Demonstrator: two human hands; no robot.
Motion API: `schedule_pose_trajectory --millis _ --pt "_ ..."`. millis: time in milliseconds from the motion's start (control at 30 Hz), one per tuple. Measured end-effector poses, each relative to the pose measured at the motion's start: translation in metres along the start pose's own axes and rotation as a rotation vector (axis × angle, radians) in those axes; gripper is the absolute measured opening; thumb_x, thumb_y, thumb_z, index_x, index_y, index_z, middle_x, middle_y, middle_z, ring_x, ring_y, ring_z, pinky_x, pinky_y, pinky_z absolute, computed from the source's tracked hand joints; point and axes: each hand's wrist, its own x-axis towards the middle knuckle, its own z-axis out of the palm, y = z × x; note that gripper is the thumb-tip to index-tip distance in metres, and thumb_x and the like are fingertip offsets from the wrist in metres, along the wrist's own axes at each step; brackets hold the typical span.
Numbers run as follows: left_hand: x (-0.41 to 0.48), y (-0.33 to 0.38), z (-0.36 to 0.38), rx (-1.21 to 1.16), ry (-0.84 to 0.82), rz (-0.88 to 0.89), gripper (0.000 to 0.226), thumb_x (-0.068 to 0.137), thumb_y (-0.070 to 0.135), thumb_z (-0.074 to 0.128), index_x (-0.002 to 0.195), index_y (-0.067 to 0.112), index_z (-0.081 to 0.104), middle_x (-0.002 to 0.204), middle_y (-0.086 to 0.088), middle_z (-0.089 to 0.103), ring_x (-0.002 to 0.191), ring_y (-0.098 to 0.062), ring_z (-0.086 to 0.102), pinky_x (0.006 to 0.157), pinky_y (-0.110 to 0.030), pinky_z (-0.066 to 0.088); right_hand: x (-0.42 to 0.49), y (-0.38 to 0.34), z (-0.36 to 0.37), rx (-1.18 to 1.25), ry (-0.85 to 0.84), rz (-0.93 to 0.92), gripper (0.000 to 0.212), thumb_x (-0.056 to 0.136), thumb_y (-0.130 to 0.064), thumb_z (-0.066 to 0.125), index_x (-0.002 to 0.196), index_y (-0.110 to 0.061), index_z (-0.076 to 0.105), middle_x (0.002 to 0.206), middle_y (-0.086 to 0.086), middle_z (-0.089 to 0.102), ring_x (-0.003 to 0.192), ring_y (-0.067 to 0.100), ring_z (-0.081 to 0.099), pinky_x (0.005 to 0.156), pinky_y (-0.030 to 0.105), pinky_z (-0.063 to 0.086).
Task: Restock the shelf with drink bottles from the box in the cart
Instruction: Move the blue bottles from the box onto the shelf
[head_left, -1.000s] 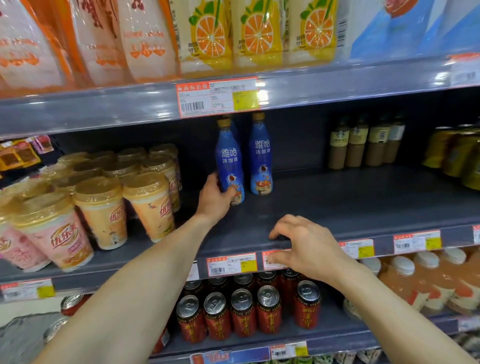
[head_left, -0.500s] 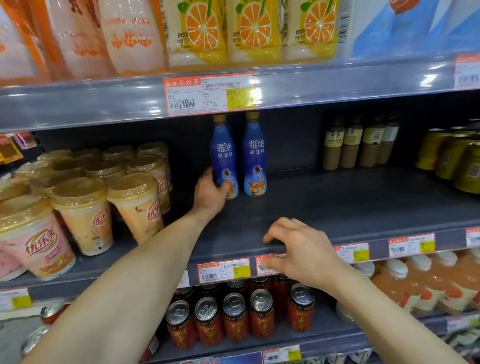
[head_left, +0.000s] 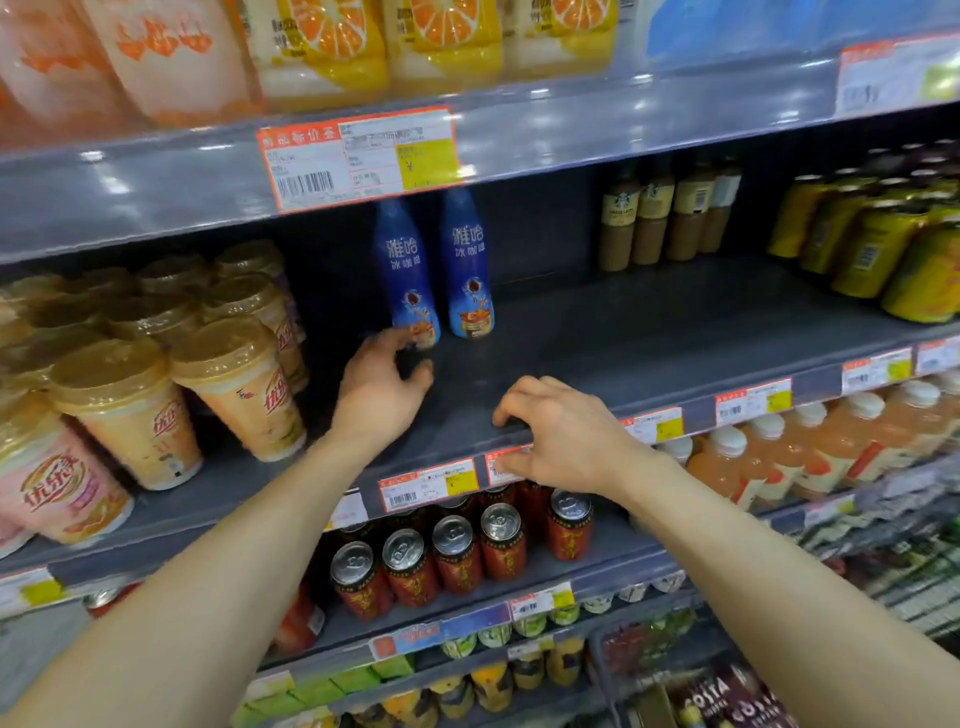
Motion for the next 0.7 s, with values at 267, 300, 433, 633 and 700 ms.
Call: schedule_pose_trajectory --millis 267,300,433,633,700 --pt "-0.084 0.015 -0.024 0.202 -0.042 0.259 0.034 0.09 0.027 0.066 0.12 0.011 0.066 0.116 -0.008 0.067 0.108 -0.029 0.059 0.094 -0.038 0.045 -0.011 -0.015 -0.002 0.051 0.052 0.052 0.048 0.076 -0.052 0.071 0.113 -0.023 0.064 0.112 -0.002 0.058 0.11 0.02 0.052 0.089 0.036 0.047" --pt "-0.1 0.016 -0.026 0.207 -0.047 0.279 0.033 0.09 0.026 0.066 0.119 0.011 0.066 0.115 -0.007 0.067 0.109 -0.028 0.057 0.094 -0.038 0.044 -0.019 -0.019 -0.003 0.047 0.083 0.048 0.047 0.078 -0.048 0.071 0.115 -0.02 0.064 0.115 0.001 0.058 0.113 0.022 0.051 0.092 0.038 0.046" --pt "-0.165 0.017 -0.028 0.198 -0.113 0.316 0.03 0.09 0.025 0.066 0.118 0.012 0.066 0.114 -0.006 0.066 0.113 -0.025 0.052 0.096 -0.037 0.042 -0.067 -0.03 -0.011 0.027 0.165 0.103 0.047 0.082 -0.036 0.07 0.12 -0.011 0.064 0.125 0.01 0.058 0.121 0.031 0.05 0.1 0.04 0.043" --pt "-0.267 0.027 -0.007 0.148 -0.309 0.228 0.036 0.093 0.031 0.063 0.125 0.014 0.063 0.122 -0.005 0.064 0.12 -0.023 0.051 0.102 -0.037 0.042 -0.174 -0.031 -0.008 0.005 0.005 0.298 0.046 0.089 -0.041 0.063 0.128 -0.017 0.059 0.125 0.006 0.056 0.12 0.027 0.049 0.092 0.041 0.048" --pt "-0.299 0.036 0.004 0.134 -0.396 0.223 0.038 0.094 0.032 0.06 0.128 0.015 0.062 0.124 -0.003 0.062 0.122 -0.022 0.049 0.102 -0.035 0.04 -0.213 -0.021 -0.004 0.007 -0.082 0.381 0.048 0.092 -0.043 0.061 0.132 -0.018 0.056 0.128 0.006 0.055 0.121 0.027 0.049 0.094 0.041 0.047"
